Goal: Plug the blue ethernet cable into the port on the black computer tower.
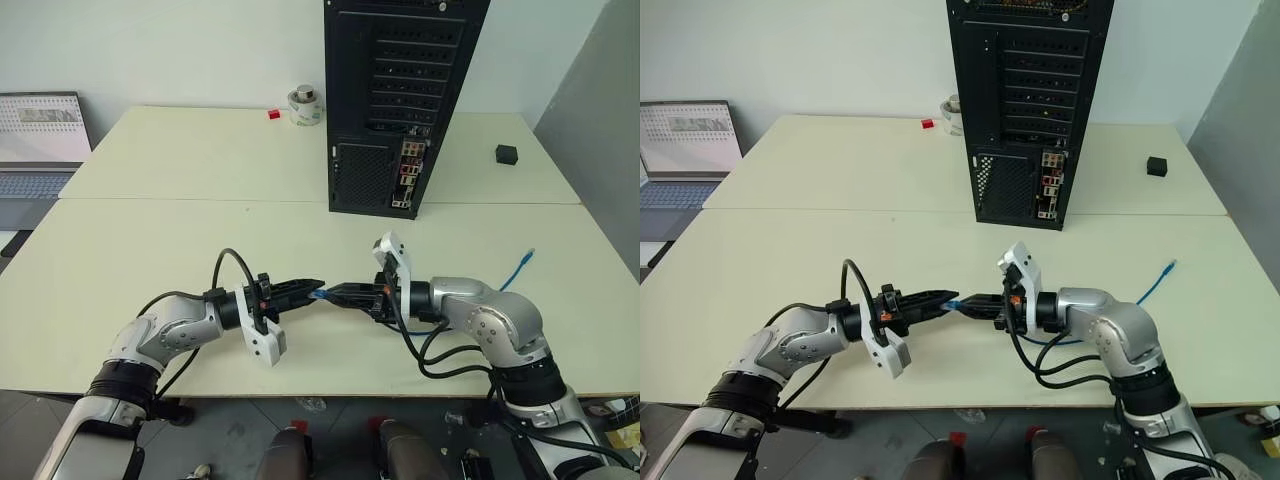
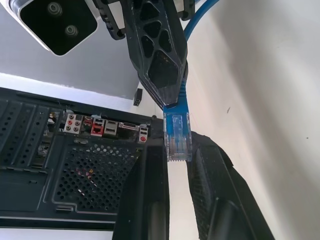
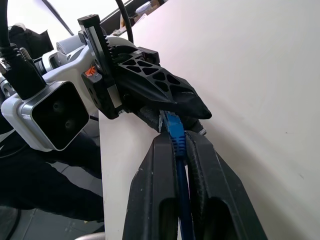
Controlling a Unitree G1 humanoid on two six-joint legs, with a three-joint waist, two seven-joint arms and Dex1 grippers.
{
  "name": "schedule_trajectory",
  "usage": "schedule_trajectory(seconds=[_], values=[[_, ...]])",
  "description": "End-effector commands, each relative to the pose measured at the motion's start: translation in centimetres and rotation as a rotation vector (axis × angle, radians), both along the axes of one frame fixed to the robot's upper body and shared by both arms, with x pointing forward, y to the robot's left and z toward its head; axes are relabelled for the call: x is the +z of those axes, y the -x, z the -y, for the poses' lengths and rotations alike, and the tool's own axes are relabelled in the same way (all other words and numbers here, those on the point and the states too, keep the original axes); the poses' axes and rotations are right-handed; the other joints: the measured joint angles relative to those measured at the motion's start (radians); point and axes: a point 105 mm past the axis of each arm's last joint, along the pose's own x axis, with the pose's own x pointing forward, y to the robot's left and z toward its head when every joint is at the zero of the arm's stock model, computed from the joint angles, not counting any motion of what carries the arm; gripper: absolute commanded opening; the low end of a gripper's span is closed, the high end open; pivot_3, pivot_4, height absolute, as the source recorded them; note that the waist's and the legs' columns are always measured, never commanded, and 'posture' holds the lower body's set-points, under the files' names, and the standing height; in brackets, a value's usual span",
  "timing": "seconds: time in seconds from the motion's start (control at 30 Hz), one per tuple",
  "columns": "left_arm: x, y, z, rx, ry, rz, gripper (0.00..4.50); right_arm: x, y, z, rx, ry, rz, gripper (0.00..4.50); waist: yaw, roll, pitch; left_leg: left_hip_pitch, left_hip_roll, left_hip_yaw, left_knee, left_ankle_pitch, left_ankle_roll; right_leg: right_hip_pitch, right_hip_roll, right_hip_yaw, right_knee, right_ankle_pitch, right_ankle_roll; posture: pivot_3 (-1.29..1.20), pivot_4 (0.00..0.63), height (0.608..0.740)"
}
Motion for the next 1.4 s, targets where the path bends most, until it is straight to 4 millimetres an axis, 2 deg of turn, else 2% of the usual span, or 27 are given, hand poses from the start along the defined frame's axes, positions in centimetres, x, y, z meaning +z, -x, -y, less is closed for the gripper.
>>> schedule_trajectory(seconds=[0.03,0.07,0.13,0.33,0.53,0.7,0.8,0.93,1.1,1.23,1.4], values=[[0.3,0.4,0.2,-0.019,0.046,-0.029,0.27,1.5,-0.1,-0.3,0.023,-0.035,0.039,0.0,0.0,0.0,0.0,0.0,0.0,0.0,0.0,0.0,0.0,0.0,0.0,0.0,0.0,0.0,0.0,0.0,0.15,0.74],[0.3,0.2,0.1,-0.004,0.062,-0.047,0.97,1.6,-0.1,-0.2,0.021,-0.034,0.041,0.0,0.0,0.0,0.0,0.0,0.0,0.0,0.0,0.0,0.0,0.0,0.0,0.0,0.0,0.0,0.0,0.0,0.15,0.74],[0.2,0.0,-0.1,0.013,0.068,-0.076,1.26,1.7,-0.2,-0.2,0.02,-0.033,0.044,0.0,0.0,0.0,0.0,0.0,0.0,0.0,0.0,0.0,0.0,0.0,0.0,0.0,0.0,0.0,0.0,0.0,0.15,0.74],[0.5,-1.3,-0.3,0.095,0.135,-0.189,2.54,2.1,-0.4,0.4,-0.003,-0.03,0.067,0.0,0.0,0.0,0.0,0.0,0.0,-0.001,0.0,0.0,0.0,0.0,0.0,0.0,0.0,0.0,0.0,0.0,0.15,0.74],[1.9,-3.5,-1.5,0.241,0.37,-0.479,3.75,4.5,-3.1,3.0,-0.187,-0.056,0.171,0.0,-0.001,0.0,0.0,0.0,0.0,-0.001,0.0,0.0,0.0,0.0,0.001,0.0,0.0,0.0,0.0,0.0,0.15,0.74],[3.6,-4.9,-1.4,0.3,0.591,-0.737,3.75,6.2,-5.8,5.0,-0.422,-0.036,0.312,0.0,-0.002,0.0,0.0,-0.001,0.0,-0.001,0.0,0.0,0.0,0.0,0.003,0.0,0.0,0.0,0.0,0.0,0.15,0.74],[4.8,-5.7,-0.8,0.334,0.653,-0.805,3.75,6.7,-8.0,5.8,-0.601,0.008,0.388,0.0,-0.002,0.0,0.0,0.0,0.0,-0.001,0.0,0.0,0.0,0.0,0.003,0.0,0.0,0.0,0.0,0.0,0.15,0.74],[6.9,-6.3,0.9,0.314,0.732,-0.911,3.75,7.8,-10.3,6.9,-0.861,0.03,0.483,0.0,-0.002,0.0,0.0,-0.001,0.0,-0.001,0.0,0.0,0.0,-0.001,0.004,0.001,0.0,0.0,0.0,0.0,0.15,0.74],[8.4,-6.5,2.2,0.316,0.749,-0.984,3.75,8.4,-11.0,6.9,-1.014,0.037,0.54,0.0,-0.002,0.0,0.0,-0.001,0.0,-0.001,0.0,0.0,0.0,-0.002,0.004,0.002,0.001,0.0,0.0,0.0,0.15,0.74],[9.2,-7.1,2.8,0.36,0.735,-0.957,3.75,8.5,-11.5,7.4,-1.137,0.047,0.561,0.0,-0.002,0.0,0.0,-0.001,0.0,0.0,0.0,0.0,0.0,-0.002,0.004,0.003,0.001,0.0,0.0,0.0,0.15,0.74],[9.7,-7.3,3.5,0.373,0.723,-0.943,3.75,8.4,-12.0,7.6,-1.206,0.055,0.571,0.0,-0.002,0.0,0.0,-0.001,0.0,0.001,0.0,0.0,-0.001,-0.002,0.004,0.004,0.001,0.0,0.0,0.0,0.15,0.74]])
